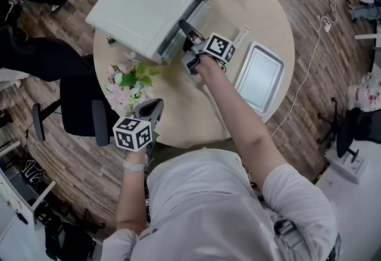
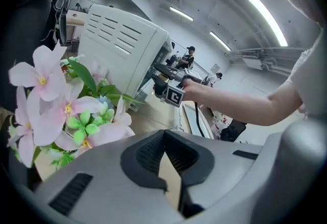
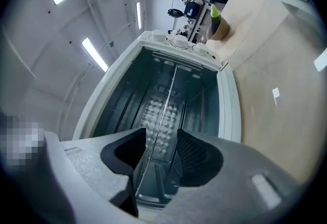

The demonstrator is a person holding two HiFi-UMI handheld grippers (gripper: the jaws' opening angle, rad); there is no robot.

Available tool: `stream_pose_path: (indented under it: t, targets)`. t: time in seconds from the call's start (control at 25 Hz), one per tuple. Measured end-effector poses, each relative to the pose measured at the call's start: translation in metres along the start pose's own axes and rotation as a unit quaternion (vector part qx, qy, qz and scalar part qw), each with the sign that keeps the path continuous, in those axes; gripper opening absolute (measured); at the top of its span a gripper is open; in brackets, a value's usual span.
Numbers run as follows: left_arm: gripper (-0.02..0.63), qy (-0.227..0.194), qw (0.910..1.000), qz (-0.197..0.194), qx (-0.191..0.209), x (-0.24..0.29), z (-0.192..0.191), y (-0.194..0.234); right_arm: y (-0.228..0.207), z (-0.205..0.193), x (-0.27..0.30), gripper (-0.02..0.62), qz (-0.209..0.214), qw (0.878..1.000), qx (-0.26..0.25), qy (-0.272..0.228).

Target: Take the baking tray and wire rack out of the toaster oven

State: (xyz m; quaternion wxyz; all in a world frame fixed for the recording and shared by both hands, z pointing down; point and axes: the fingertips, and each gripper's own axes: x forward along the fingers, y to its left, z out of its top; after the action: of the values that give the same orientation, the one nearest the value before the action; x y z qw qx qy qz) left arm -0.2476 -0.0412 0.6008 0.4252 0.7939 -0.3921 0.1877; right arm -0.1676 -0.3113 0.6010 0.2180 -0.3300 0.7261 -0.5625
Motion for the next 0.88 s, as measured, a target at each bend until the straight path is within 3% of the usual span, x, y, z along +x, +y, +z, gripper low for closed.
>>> stream_pose_path:
  t: [0.32,0.64,0.88]
  targets:
    - [-0.002,0.016,0.9999,-0.005,0.002,0.002,-0.002,0.004,0.0,0.014,0.04,0.184,0.02,0.999,0.034,-0.011]
    - [-0.002,0.023,0.9997,0.001,-0.005,0.0,-0.009,0.007,-0.007,0.015,0.063,0.158,0.012,1.0,0.008,0.01]
    - [-0.002,0.022,0.9997,0.004,-0.012,0.001,-0.009,0.006,0.0,0.013,0.073,0.085,0.022,0.998,-0.041,0.04]
